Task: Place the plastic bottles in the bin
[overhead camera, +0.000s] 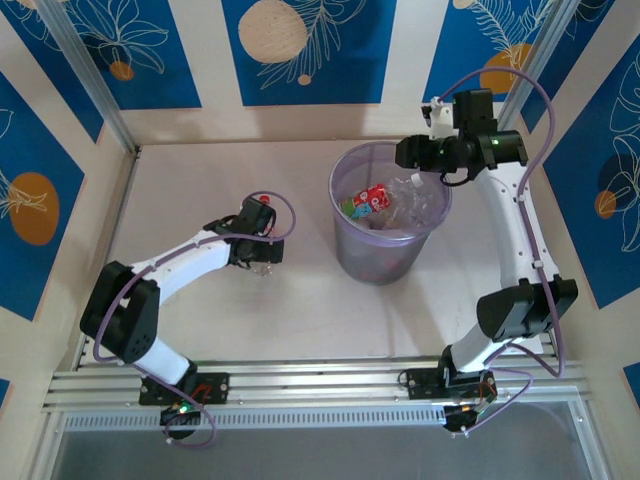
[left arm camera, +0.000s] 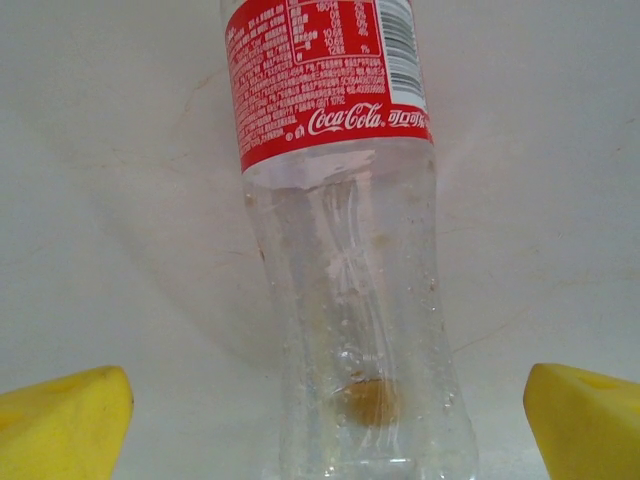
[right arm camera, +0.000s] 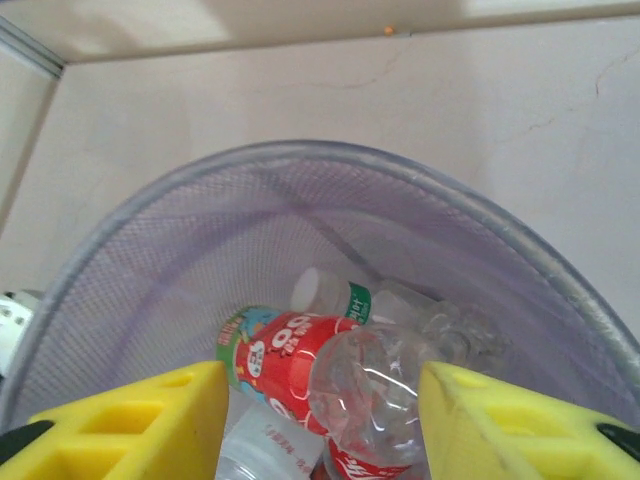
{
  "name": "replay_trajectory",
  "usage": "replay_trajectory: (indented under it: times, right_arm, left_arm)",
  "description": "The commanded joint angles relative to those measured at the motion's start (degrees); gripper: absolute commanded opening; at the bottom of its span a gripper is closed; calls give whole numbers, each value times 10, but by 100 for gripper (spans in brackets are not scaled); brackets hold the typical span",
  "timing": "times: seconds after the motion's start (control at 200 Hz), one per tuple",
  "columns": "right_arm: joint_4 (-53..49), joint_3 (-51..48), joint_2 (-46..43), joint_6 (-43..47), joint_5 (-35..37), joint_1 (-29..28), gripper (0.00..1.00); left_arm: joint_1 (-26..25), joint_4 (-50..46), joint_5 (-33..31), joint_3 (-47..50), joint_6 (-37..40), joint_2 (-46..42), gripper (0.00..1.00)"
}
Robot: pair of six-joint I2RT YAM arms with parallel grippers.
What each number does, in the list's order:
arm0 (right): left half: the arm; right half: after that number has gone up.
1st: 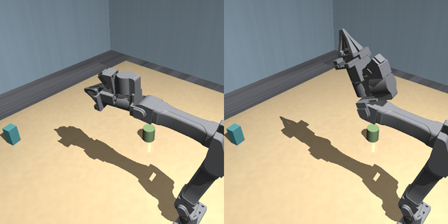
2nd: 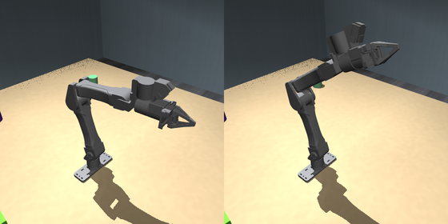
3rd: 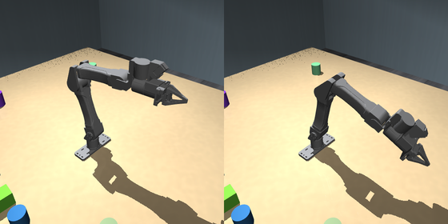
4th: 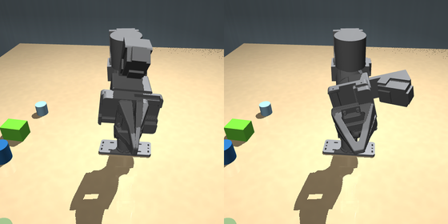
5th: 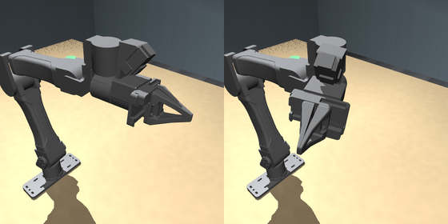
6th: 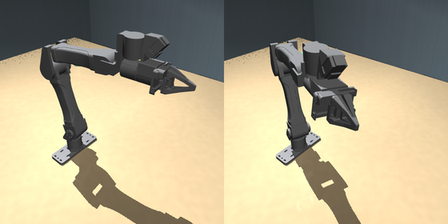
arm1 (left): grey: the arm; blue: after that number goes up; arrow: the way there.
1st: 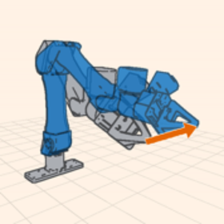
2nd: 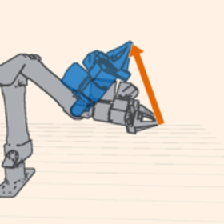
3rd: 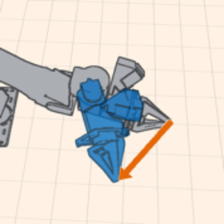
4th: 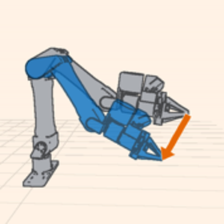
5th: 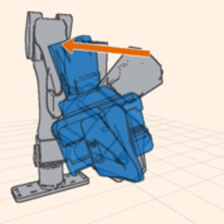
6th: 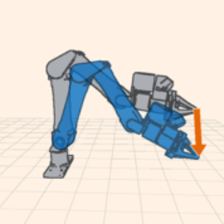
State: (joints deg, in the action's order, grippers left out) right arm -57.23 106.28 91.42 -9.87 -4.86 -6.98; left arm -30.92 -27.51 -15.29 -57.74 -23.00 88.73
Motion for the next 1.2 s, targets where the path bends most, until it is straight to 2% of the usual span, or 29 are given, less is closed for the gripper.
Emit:
replay_trajectory:
  times: [0.0,0.305,0.47,0.71,0.925,1.06,1.196]
  right_arm:
    - [-11,-26,3,2,11,-15,49]
    - [26,-110,9,-20,3,-19,49]
    - [43,-102,-19,-37,-69,-22,49]
    - [29,-79,-70,-42,-74,-20,61]
    - [45,-96,-101,-58,-80,-10,73]
    - [50,-96,-104,-63,-86,-8,73]
    - [48,-97,-109,-63,-85,-7,73]
  left_arm:
    - [0,-15,-13,-11,6,9,100]
    - [1,-9,-8,-7,-1,32,100]
    - [0,-7,-7,-5,-2,37,100]
    - [1,-1,8,-2,-8,48,99]
    - [0,-1,26,2,-13,61,88]
    - [0,5,23,5,-15,56,65]
    - [0,-1,20,1,-13,48,56]
